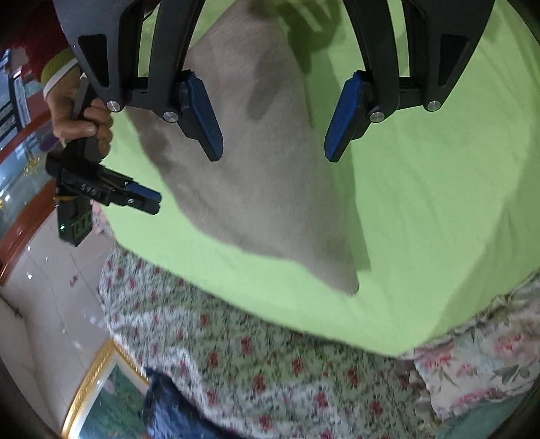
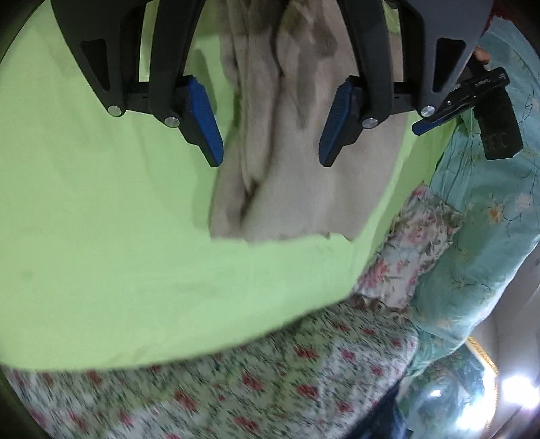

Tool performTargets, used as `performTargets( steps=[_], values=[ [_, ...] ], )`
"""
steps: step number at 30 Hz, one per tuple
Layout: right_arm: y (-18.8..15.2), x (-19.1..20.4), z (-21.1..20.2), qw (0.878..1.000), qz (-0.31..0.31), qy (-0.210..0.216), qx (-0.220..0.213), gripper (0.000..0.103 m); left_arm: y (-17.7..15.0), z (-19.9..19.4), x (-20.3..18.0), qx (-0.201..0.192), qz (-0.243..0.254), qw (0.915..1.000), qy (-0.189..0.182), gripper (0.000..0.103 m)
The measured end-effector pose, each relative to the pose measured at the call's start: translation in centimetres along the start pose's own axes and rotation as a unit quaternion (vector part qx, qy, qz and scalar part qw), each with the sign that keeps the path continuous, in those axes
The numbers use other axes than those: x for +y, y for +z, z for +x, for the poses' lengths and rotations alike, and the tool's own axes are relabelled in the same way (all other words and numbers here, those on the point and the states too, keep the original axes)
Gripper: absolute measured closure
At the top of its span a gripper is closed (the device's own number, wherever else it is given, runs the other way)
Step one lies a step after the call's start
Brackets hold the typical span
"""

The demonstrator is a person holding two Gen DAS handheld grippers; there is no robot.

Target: Fold small clothes

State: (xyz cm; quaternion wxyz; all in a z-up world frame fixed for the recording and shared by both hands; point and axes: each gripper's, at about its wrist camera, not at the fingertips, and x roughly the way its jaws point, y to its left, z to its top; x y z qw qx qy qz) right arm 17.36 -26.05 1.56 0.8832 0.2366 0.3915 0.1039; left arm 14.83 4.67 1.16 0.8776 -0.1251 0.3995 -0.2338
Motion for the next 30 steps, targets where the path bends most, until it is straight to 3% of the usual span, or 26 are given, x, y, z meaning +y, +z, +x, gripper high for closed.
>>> performTargets(
  steps=[1,4,6,7,8,10,12,14,17,20,25,30],
  values=[
    [0.5,0.5,0.4,1.0,-0.007,0.003,0.002,0.053,0.2,-0.1,-0.2,-0.003,-0.001,1.0,-0.004,0.041],
    [1.7,1.2,3.3,0.999,-0.007,-0.008,0.036,0.057,0.8,0.3,-1.1,-0.005,0.008,0.9998,-0.019,0.041],
    [2.0,0.6,6.2,0.997,0.015,-0.026,0.068,0.065,0.7,1.5,-1.5,0.001,0.012,0.9996,-0.027,0.041],
    [2.0,0.2,6.8,0.997,0.024,-0.026,0.074,0.079,0.7,2.3,-1.5,0.011,0.008,0.9995,-0.028,0.042],
    [2.2,-0.1,7.3,0.996,0.036,-0.02,0.076,0.087,0.6,3.1,-1.4,0.024,0.004,0.9994,-0.026,0.045],
    [3.0,0.1,5.5,0.999,0.042,0.006,0.032,0.092,0.6,3.5,-1.5,0.026,0.006,0.9994,-0.023,0.045],
    [3.4,0.7,3.5,0.999,0.03,0.011,-0.007,0.093,0.6,3.9,-1.7,0.026,0.01,0.9993,-0.027,0.045],
    [3.2,0.9,3.0,0.999,0.008,-0.027,-0.017,0.093,0.5,4.8,-2.1,0.042,0.024,0.9987,-0.017,0.045],
    [2.3,-1.3,5.6,0.997,0.024,-0.067,0.026,0.093,0.0,6.6,-2.9,0.062,0.046,0.9969,0.012,0.045],
    [1.6,-2.7,6.1,0.996,0.055,-0.053,0.034,0.086,-0.4,6.7,-3.6,0.06,0.062,0.9957,0.033,0.043],
    [0.8,-1.1,1.4,0.998,0.049,-0.043,0.001,0.085,-1.3,4.5,-3.0,0.059,0.054,0.9959,0.041,0.043],
    [-2.3,0.5,-3.2,0.999,0.035,-0.022,-0.019,0.079,-4.6,-0.5,-2.1,0.044,0.045,0.9975,0.034,0.042]
  ],
)
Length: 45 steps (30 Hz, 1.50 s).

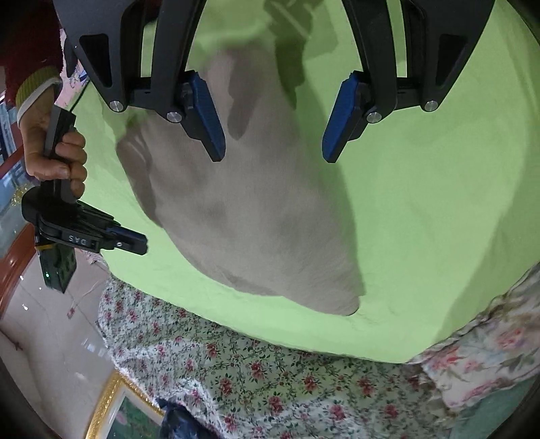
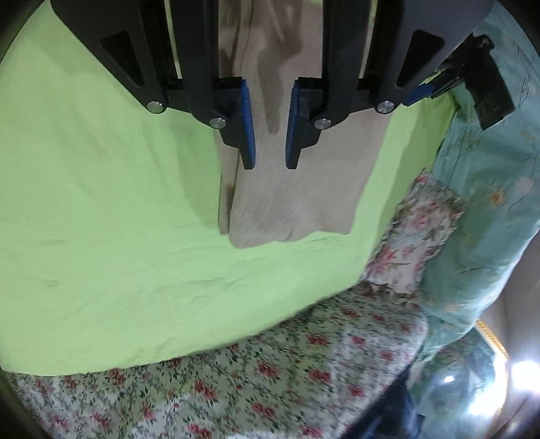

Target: Fold small clothes

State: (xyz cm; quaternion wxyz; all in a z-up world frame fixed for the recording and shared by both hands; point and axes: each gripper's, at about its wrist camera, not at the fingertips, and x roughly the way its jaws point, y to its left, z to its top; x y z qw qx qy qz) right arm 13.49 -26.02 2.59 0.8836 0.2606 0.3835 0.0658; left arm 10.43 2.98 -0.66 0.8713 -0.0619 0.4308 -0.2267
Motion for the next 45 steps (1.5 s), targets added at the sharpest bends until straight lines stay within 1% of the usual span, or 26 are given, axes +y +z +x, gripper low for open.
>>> performTargets(
  steps=[1,4,7,10,12,14,16,20,21,22,23,24,25,26,27,28,29,30,32,34,36,37,41,43,44,45],
  values=[
    [-1.0,0.0,-0.8,1.0,0.002,0.001,-0.003,0.077,-1.0,-0.7,0.1,0.001,0.001,1.0,0.0,0.042],
    [-4.0,-0.2,-2.4,1.0,0.017,0.011,-0.004,0.077,-4.4,-2.2,-0.1,0.005,0.001,1.0,0.0,0.041],
    [-6.2,-0.5,-3.0,0.999,0.028,0.019,-0.004,0.077,-6.5,-2.3,-0.6,0.009,0.01,0.9999,0.005,0.04],
    [-7.8,-0.1,-2.8,0.999,0.031,0.032,0.005,0.077,-7.3,-1.5,-1.4,0.021,0.019,0.9993,0.023,0.04],
    [-8.4,0.3,-2.6,0.999,0.025,0.037,0.014,0.077,-7.1,-1.9,-2.0,0.012,0.027,0.9992,0.026,0.04],
    [-8.8,0.7,-2.6,0.999,0.018,0.038,0.016,0.077,-6.2,-2.7,-2.7,-0.006,0.034,0.9991,0.024,0.04],
    [-9.0,1.0,-2.6,0.999,0.014,0.043,0.016,0.077,-5.2,-3.5,-3.2,-0.023,0.037,0.999,0.012,0.04],
    [-9.1,1.9,-1.7,0.999,0.0,0.049,0.024,0.077,-3.1,-3.8,-4.7,-0.056,0.048,0.9963,-0.044,0.04],
    [-9.2,2.0,-1.4,0.998,0.001,0.05,0.026,0.077,-2.9,-3.4,-5.0,-0.057,0.056,0.9947,-0.065,0.039],
    [-9.3,1.8,-1.0,0.998,0.006,0.052,0.032,0.077,-2.7,-2.7,-5.3,-0.048,0.061,0.994,-0.078,0.039],
    [-9.3,1.6,-0.7,0.998,0.006,0.049,0.035,0.077,-2.7,-1.6,-5.5,-0.03,0.06,0.995,-0.074,0.039],
    [-9.2,1.2,-0.2,0.999,0.003,0.035,0.037,0.077,-2.9,-0.6,-5.6,-0.013,0.063,0.9949,-0.077,0.039],
    [-9.1,0.9,0.1,0.999,0.0,0.022,0.038,0.077,-3.4,0.3,-5.7,0.007,0.07,0.9937,-0.088,0.039],
    [-9.1,-0.1,0.9,0.999,-0.004,-0.011,0.042,0.078,-4.1,1.3,-5.7,0.019,0.075,0.9937,-0.081,0.039],
    [-9.0,-0.7,1.4,0.999,-0.004,-0.028,0.045,0.08,-4.7,2.2,-5.6,0.029,0.076,0.9942,-0.07,0.039],
    [-8.9,-1.8,2.0,0.998,0.003,-0.044,0.05,0.088,-5.3,3.0,-5.4,0.043,0.074,0.994,-0.068,0.04],
    [-8.9,-3.1,2.5,0.998,0.022,-0.038,0.051,0.096,-6.0,3.4,-5.1,0.042,0.068,0.9943,-0.07,0.04],
    [-8.7,-3.7,2.6,0.998,0.032,-0.033,0.05,0.098,-6.3,3.3,-5.1,0.034,0.064,0.9948,-0.072,0.04],
    [-8.4,-4.3,2.7,0.998,0.043,-0.025,0.046,0.1,-6.4,3.1,-5.3,0.031,0.059,0.9954,-0.069,0.04],
    [-8.5,-4.0,2.6,0.998,0.037,-0.031,0.045,0.1,-6.5,2.9,-5.5,0.031,0.053,0.9962,-0.062,0.04],
    [-8.5,-3.3,2.3,0.998,0.02,-0.043,0.045,0.099,-6.4,2.6,-5.7,0.031,0.049,0.9967,-0.056,0.04],
    [-8.6,-3.0,2.0,0.998,0.013,-0.044,0.044,0.095,-6.2,2.2,-6.0,0.03,0.05,0.9969,-0.052,0.04],
    [-9.7,-0.1,-0.5,0.998,-0.046,-0.039,0.026,0.095,-6.0,0.7,-6.5,0.017,0.058,0.9965,-0.058,0.037],
    [-10.8,1.0,-0.8,0.996,-0.076,-0.03,0.036,0.095,-6.3,0.7,-6.2,0.021,0.055,0.9965,-0.059,0.036],
    [-11.2,1.1,-0.4,0.995,-0.085,-0.041,0.045,0.094,-6.6,1.0,-5.8,0.028,0.052,0.9965,-0.059,0.036],
    [-11.7,1.0,0.1,0.992,-0.095,-0.061,0.055,0.094,-6.9,1.4,-5.6,0.032,0.049,0.9967,-0.056,0.036]
  ],
)
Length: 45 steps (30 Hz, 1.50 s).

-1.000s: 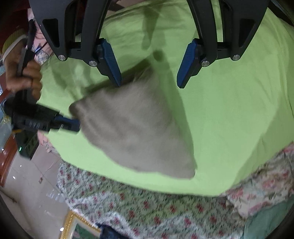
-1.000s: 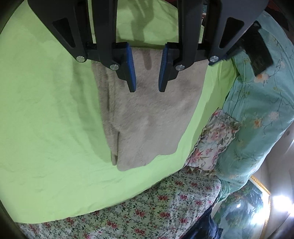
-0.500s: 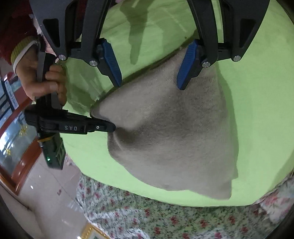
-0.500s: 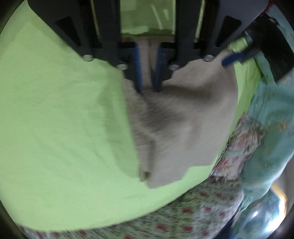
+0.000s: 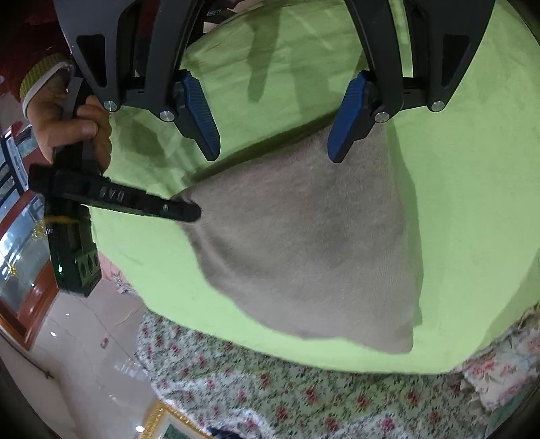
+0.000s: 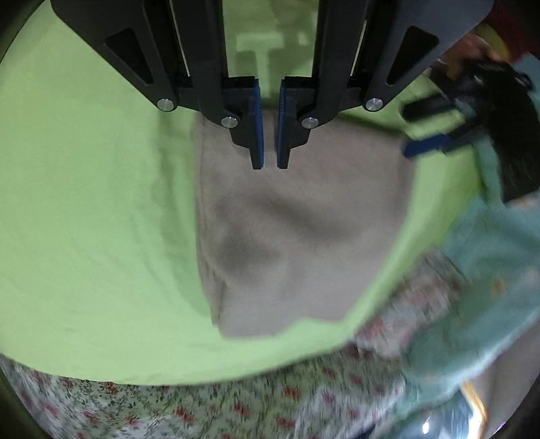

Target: Fold small clothes

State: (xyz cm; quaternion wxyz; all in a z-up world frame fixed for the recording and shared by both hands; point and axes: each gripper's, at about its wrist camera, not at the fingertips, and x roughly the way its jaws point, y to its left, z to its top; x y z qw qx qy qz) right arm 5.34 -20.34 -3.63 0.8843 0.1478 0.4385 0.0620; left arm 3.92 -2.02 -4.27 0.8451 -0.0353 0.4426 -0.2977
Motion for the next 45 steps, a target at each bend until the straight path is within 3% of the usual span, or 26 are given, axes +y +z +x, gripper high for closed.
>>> performTargets(
  steps=[1,5,9,12,16,19,21,26,31,36,39,41,45],
  values=[
    [-0.5,-0.3,0.9,1.0,-0.003,-0.023,0.01,0.094,0.0,0.5,0.2,0.003,-0.004,1.0,0.001,0.037],
    [-0.6,-2.0,1.0,0.999,0.047,0.004,0.005,0.095,-0.1,0.5,0.3,0.002,-0.002,1.0,0.002,0.036],
    [0.1,-1.3,0.0,0.999,0.042,0.001,-0.001,0.094,0.4,-0.2,0.4,0.002,-0.017,0.9998,-0.004,0.036],
    [1.4,-0.9,-1.5,0.998,0.051,0.018,-0.028,0.094,1.1,-2.1,0.4,-0.019,-0.024,0.9995,-0.006,0.036],
    [4.9,-1.0,-2.3,0.996,0.056,0.013,-0.064,0.094,3.0,-3.6,1.1,-0.045,-0.032,0.9984,0.015,0.036],
    [6.8,-0.5,-2.0,0.995,0.061,0.033,-0.075,0.094,4.2,-3.7,2.1,-0.05,-0.044,0.997,0.038,0.036],
    [8.0,0.2,-0.8,0.995,0.053,0.051,-0.068,0.094,4.9,-3.1,2.7,-0.044,-0.048,0.9962,0.059,0.036],
    [8.5,-1.8,3.8,0.997,0.075,0.008,-0.014,0.094,4.8,0.0,4.8,0.005,-0.071,0.991,0.114,0.037],
    [8.6,-3.0,4.7,0.996,0.088,0.008,-0.012,0.095,3.8,1.4,5.5,0.027,-0.084,0.9907,0.103,0.034],
    [7.7,-1.0,1.9,0.997,0.064,0.004,-0.032,0.094,3.2,1.1,5.3,0.028,-0.083,0.991,0.101,0.034],
    [5.2,0.3,0.4,0.998,0.043,0.023,-0.03,0.091,2.8,1.1,5.4,0.03,-0.091,0.9909,0.095,0.034],
    [3.1,0.4,0.3,0.999,0.029,0.009,-0.011,0.08,2.6,1.2,5.4,0.03,-0.092,0.9908,0.095,0.034],
    [0.5,-0.7,1.8,0.999,0.02,-0.037,0.011,0.079,2.4,1.4,5.1,0.032,-0.088,0.9904,0.101,0.033]
  ],
)
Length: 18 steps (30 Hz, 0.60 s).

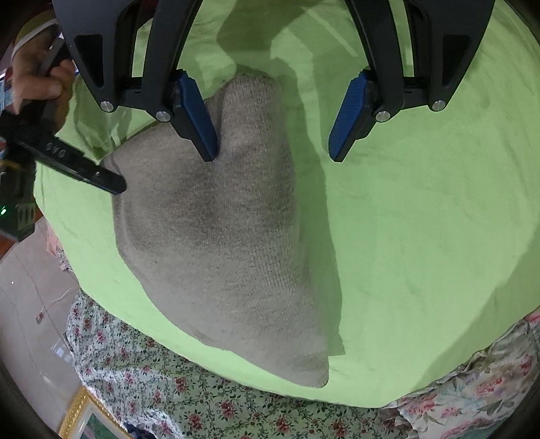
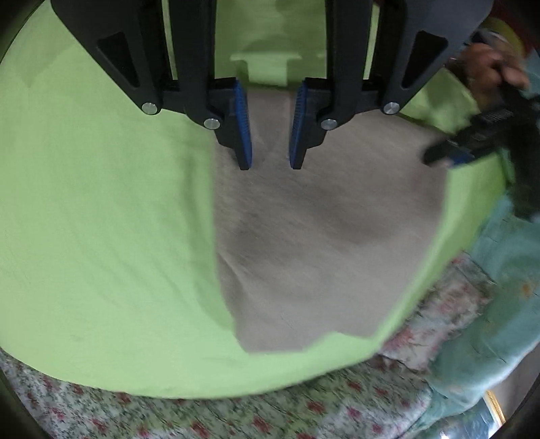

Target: Fold small clothes

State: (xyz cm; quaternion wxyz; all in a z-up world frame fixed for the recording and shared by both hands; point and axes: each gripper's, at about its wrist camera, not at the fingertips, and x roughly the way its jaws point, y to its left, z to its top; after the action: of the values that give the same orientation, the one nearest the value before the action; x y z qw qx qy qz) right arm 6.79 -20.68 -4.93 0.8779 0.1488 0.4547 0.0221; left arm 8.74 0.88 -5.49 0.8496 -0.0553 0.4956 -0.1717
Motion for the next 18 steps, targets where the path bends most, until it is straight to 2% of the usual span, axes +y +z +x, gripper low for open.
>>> performTargets(
  steps=[2,10,18],
  values=[
    [-0.1,-0.7,-0.2,1.0,0.018,0.015,-0.009,0.079,-0.1,-0.2,-0.2,-0.001,0.005,1.0,0.006,0.033],
    [-0.6,0.5,-3.6,0.999,0.026,0.021,-0.031,0.077,-1.4,-2.6,-0.2,-0.013,0.015,0.9996,0.02,0.034],
    [-2.7,1.5,-5.8,0.998,0.029,0.028,-0.044,0.066,-2.8,-4.4,0.0,-0.02,0.036,0.9981,0.046,0.034]
  ],
)
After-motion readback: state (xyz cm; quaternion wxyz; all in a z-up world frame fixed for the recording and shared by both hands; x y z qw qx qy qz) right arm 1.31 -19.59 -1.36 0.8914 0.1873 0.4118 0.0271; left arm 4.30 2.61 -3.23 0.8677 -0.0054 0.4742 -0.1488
